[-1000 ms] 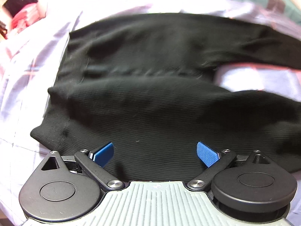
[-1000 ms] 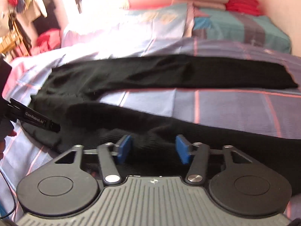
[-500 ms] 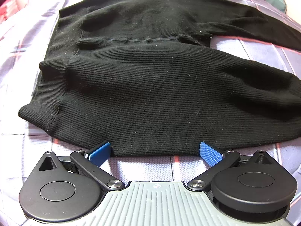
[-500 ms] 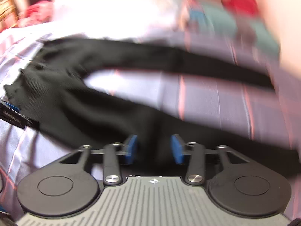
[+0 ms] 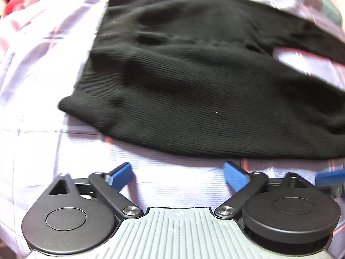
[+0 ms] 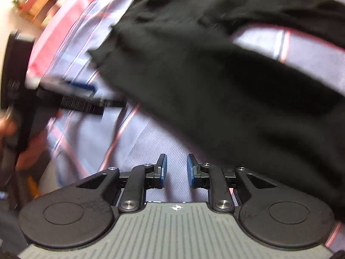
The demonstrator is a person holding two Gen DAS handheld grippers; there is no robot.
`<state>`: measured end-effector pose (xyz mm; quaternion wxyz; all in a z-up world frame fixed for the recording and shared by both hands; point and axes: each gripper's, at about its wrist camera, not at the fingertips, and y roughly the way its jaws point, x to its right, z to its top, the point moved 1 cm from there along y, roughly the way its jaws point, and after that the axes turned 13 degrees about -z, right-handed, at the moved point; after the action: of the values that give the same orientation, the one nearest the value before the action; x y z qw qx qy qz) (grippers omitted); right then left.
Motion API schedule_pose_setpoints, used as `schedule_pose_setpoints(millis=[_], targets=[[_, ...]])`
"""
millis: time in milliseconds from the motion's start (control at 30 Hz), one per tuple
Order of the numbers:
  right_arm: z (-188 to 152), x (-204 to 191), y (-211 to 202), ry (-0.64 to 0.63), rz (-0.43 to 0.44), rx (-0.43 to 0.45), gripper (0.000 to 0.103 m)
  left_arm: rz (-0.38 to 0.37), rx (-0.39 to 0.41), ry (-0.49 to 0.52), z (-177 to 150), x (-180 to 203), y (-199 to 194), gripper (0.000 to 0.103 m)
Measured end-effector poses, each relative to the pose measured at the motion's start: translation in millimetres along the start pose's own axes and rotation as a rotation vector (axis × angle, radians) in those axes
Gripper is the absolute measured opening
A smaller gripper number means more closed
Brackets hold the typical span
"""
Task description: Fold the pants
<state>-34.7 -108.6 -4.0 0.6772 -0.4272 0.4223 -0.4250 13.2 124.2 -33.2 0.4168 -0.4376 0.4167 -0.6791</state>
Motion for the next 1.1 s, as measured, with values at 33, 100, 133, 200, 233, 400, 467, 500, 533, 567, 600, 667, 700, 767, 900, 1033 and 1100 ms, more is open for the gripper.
schedule_pose_setpoints(millis=[33,100,133,200,233,400,467,500,533,567,600,667,700,767,900,1033,1100], targets=[[3,-7,-8,-0.037,-0.038,0.054,0.027,-0.011,0.029,-0.009,3,-5,-8,0.103],[17,-16,-12,-0.080,-0.085,0.140,0.037,-0.019,0.103,-0.019,14,-14,-20,0.103],[26,-18,-9,-0.079,-0.090,0.176,0.045,-0.013,0.132,-0.028,22,-19,-22,0.103],[46,-20,3,-0.071,-0.108,0.209,0.047,0.012,0.164,-0.042,41,-29,-14,0.103],[55,-23,10,-0.075,-0.117,0.227,0.050,0.028,0.160,-0.054,50,-35,-6,0.103],[81,-34,52,-0.071,-0.132,0.234,0.056,0.198,0.095,-0.013,68,-58,26,0.103],[79,-44,63,-0.050,-0.107,0.218,0.053,0.228,0.101,-0.016,62,-67,21,0.103],[76,-54,65,-0.090,-0.054,0.200,0.046,0.235,0.097,-0.035,58,-73,19,0.103],[69,-66,63,-0.132,-0.014,0.174,0.038,0.209,0.098,-0.070,54,-84,14,0.103],[62,-78,60,-0.215,-0.036,0.199,0.041,0.189,0.095,-0.100,50,-92,11,0.103],[57,-87,57,-0.307,-0.066,0.214,0.042,0.177,0.100,-0.117,46,-98,7,0.103],[60,-81,48,-0.319,-0.038,0.189,0.043,0.189,0.096,-0.101,42,-100,2,0.103],[66,-73,40,-0.307,0.008,0.189,0.047,0.187,0.100,-0.104,41,-101,-1,0.103],[83,-59,24,-0.301,0.023,0.252,0.059,0.163,0.106,-0.138,39,-106,-8,0.103],[129,-55,29,-0.287,0.032,0.322,0.058,0.079,0.181,-0.187,38,-105,-31,0.103],[158,-80,63,-0.360,0.082,0.319,0.052,0.102,0.202,-0.190,27,-109,-45,0.103],[166,-95,85,-0.392,0.090,0.305,0.046,0.098,0.206,-0.209,19,-112,-51,0.103]])
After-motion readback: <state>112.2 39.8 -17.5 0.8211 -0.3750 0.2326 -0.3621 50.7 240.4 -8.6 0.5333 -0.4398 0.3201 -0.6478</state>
